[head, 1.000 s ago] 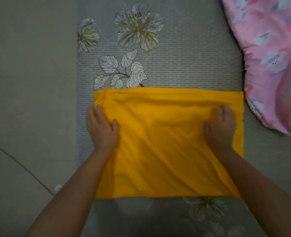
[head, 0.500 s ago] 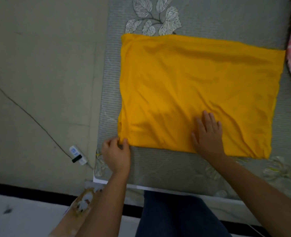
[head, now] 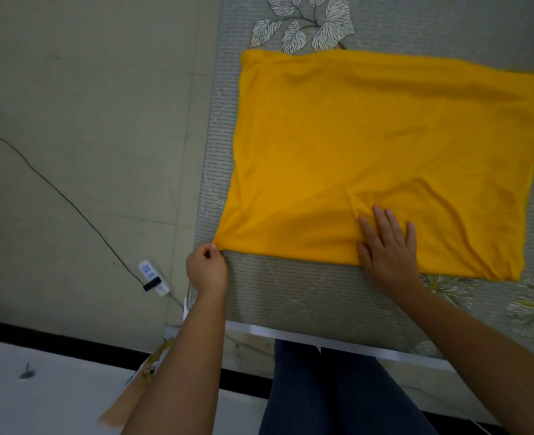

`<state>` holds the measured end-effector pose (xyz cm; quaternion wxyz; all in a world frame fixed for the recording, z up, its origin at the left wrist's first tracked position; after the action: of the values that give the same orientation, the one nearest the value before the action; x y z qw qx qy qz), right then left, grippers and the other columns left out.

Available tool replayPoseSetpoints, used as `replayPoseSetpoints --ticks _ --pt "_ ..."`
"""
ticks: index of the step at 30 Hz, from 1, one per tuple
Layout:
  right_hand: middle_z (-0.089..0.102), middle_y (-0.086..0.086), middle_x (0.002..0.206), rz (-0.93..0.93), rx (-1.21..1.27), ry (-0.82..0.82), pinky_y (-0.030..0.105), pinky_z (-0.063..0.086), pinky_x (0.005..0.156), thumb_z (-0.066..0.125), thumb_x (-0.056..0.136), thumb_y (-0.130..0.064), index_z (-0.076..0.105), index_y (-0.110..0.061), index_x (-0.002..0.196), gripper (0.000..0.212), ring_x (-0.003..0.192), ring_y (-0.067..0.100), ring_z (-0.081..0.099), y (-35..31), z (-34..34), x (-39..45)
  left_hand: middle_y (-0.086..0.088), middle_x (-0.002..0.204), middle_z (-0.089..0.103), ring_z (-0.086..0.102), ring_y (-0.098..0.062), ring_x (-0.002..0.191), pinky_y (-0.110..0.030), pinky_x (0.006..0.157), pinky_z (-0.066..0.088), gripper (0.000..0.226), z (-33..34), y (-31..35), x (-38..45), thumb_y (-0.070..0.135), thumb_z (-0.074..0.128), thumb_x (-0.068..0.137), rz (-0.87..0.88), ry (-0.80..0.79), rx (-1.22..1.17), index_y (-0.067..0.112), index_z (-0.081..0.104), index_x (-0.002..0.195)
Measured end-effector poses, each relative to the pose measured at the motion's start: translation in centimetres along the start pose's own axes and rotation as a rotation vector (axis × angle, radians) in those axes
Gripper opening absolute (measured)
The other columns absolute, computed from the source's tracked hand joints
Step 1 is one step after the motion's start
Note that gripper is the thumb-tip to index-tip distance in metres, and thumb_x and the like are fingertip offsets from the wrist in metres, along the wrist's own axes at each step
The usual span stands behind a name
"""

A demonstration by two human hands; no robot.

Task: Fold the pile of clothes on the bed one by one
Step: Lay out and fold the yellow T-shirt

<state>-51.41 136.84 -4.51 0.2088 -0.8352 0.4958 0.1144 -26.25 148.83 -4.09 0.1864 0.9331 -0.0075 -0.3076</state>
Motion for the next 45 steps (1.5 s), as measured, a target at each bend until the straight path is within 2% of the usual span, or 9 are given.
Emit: replayPoseSetpoints --ticks 8,12,18,23,30,36,39,42,45 --pt "0.037 0.031 0.137 0.244 0.137 0.076 0.068 0.019 0.099 0.027 0.087 -0.035 0.045 0.003 0.13 0.061 0.127 0.05 0.034 4.4 -0.5 -2.0 -0.019 0.128 0.042 0.039 -0.034 0.119 -0.044 0.1 0.029 0.028 0.9 3.1 -1.6 0.011 0.045 0.088 -0.075 0.104 0.302 0.002 0.048 0.115" --pt "0.033 0.038 0.136 0.437 0.196 0.061 0.068 0.021 0.099 0.021 0.089 -0.044 0.041 0.012 0.129 0.072 0.125 0.056 0.031 9.6 -1.2 -5.6 -0.021 0.131 0.041 0.036 -0.034 0.121 -0.042 0.098 0.025 0.035 2.2 5.8 -3.8 -0.003 0.045 0.082 0.327 0.184 0.328 -0.003 0.048 0.118" --pt "0.028 0.032 0.142 0.673 0.361 0.162 0.054 0.019 0.107 0.029 0.088 -0.024 0.034 0.013 0.133 0.058 0.132 0.047 0.027 13.7 -1.6 -8.0 -0.024 0.128 0.045 0.036 -0.037 0.123 -0.046 0.1 0.027 0.026 9.0 10.5 -9.5 -0.002 0.053 0.08 0.83 -0.123 0.511 -0.004 0.06 0.104" --pt "0.059 0.029 0.098 0.818 0.597 0.333 0.041 0.039 0.08 0.056 0.088 -0.008 0.063 0.011 0.099 0.023 0.094 0.042 0.053 16.4 -1.7 -7.2 -0.025 0.121 0.05 0.042 -0.035 0.117 -0.037 0.099 0.029 0.029 15.1 14.2 -14.3 -0.003 0.054 0.078 1.196 -0.36 0.688 -0.006 0.06 0.107" --pt "0.057 0.026 0.09 0.955 0.774 0.48 0.032 0.032 0.072 0.059 0.084 -0.001 0.062 0.009 0.085 0.01 0.09 0.036 0.051 17.9 -1.5 -7.3 -0.027 0.122 0.051 0.045 -0.037 0.117 -0.038 0.098 0.03 0.037 20.6 21.8 -17.9 -0.006 0.053 0.076 1.565 -0.446 0.913 -0.008 0.057 0.113" --pt "0.053 0.02 0.115 1.046 0.691 0.304 0.041 0.037 0.085 0.063 0.082 -0.035 0.05 0.0 0.12 0.053 0.11 0.034 0.047 17.2 -2.1 -5.7 -0.008 0.154 0.013 0.004 -0.028 0.142 -0.044 0.112 0.01 0.065 28.7 30.4 -21.0 0.003 0.041 0.085 2.088 -0.385 1.442 0.012 0.017 0.146" --pt "0.049 0.015 0.123 1.046 0.686 0.168 0.038 0.035 0.092 0.061 0.081 -0.042 0.045 -0.006 0.127 0.06 0.116 0.03 0.043 17.0 -2.3 -4.5 -0.008 0.152 0.017 0.009 -0.025 0.141 -0.042 0.111 0.01 0.063 32.1 32.9 -21.7 0.009 0.042 0.087 2.218 -0.347 1.75 0.015 0.017 0.145" --pt "0.066 0.017 0.088 1.046 0.612 0.231 0.04 0.046 0.077 0.085 0.057 -0.023 0.067 -0.002 0.09 0.043 0.085 0.032 0.062 16.5 -3.2 -3.7 -0.013 0.136 0.042 0.029 -0.028 0.13 -0.038 0.103 0.02 0.049 33.4 34.2 -21.6 0.01 0.047 0.085 2.263 -0.312 1.929 0.01 0.037 0.132" --pt "0.063 0.01 0.059 1.061 0.552 0.357 0.038 0.04 0.073 0.086 0.045 -0.007 0.066 -0.007 0.057 0.023 0.065 0.029 0.062 16.3 -3.6 -3.5 -0.016 0.121 0.054 0.037 -0.031 0.122 -0.038 0.095 0.022 0.039 32.9 34.5 -21.0 0.016 0.035 0.087 2.232 -0.412 1.94 0.006 0.054 0.12"
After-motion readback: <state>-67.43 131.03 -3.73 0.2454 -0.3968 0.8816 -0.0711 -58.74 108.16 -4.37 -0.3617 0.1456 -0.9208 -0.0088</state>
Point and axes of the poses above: each hand's wrist, its own x-axis towards the middle knuckle, its own z-axis out of the palm, y = z × x, the point moved 2 cm from there along x, towards the middle knuckle
